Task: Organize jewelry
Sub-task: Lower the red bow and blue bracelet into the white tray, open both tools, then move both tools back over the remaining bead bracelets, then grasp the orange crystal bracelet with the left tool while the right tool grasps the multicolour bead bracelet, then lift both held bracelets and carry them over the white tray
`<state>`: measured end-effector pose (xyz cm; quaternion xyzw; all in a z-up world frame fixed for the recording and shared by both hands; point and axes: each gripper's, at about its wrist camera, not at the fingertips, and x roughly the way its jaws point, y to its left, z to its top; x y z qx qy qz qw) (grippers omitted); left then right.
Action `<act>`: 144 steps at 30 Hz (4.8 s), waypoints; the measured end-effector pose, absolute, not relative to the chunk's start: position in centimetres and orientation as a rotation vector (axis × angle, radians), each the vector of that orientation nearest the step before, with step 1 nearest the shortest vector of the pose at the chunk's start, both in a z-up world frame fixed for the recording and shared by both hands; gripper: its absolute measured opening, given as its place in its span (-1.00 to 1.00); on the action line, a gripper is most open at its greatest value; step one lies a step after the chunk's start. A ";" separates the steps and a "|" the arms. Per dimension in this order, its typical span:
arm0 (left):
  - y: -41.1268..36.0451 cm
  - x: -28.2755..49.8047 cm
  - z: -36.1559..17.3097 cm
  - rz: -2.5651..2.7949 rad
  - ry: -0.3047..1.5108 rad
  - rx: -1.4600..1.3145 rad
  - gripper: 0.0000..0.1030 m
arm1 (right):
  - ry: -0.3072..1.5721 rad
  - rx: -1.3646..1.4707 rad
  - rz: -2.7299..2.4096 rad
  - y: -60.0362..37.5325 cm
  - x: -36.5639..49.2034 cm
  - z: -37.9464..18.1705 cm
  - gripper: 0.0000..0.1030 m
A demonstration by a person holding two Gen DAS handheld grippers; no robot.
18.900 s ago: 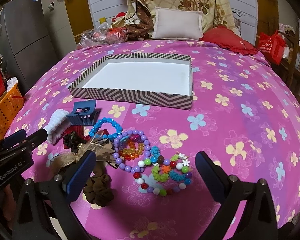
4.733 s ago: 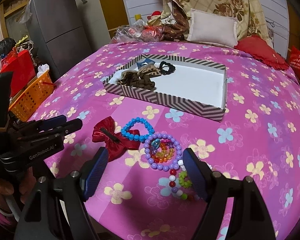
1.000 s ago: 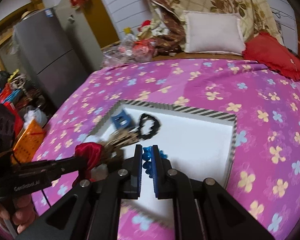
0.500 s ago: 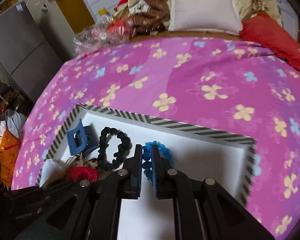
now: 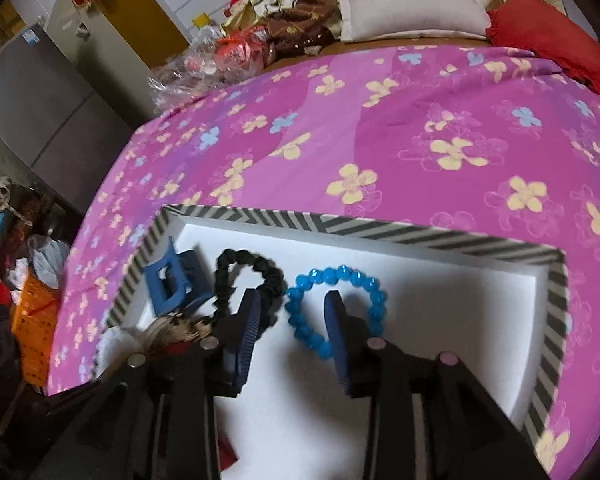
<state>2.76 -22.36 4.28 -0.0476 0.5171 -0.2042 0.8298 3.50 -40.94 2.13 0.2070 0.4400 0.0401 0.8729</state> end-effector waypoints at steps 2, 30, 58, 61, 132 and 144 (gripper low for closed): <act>-22.2 2.3 4.9 -0.421 1.074 -0.090 -0.36 | 0.911 0.425 0.088 -41.0 2.2 2.9 -0.28; -20.1 -11.5 8.9 -0.390 0.921 0.061 -0.32 | 0.820 0.286 -0.051 -37.2 -18.3 6.9 0.16; -18.6 -19.3 7.4 -0.427 0.915 0.128 -0.32 | 0.846 0.232 -0.083 -34.9 -26.8 5.1 0.31; -17.5 -19.4 6.8 -0.429 0.951 0.093 -0.32 | 0.848 0.241 -0.101 -35.3 -28.0 4.8 0.31; -16.4 -17.5 9.6 -0.740 1.061 -0.147 -0.79 | 0.828 0.097 0.032 -33.7 -29.9 3.7 -0.82; -11.6 -15.3 6.7 -0.574 1.129 -0.231 -0.78 | 0.845 0.092 0.016 -33.8 -30.1 3.5 -0.82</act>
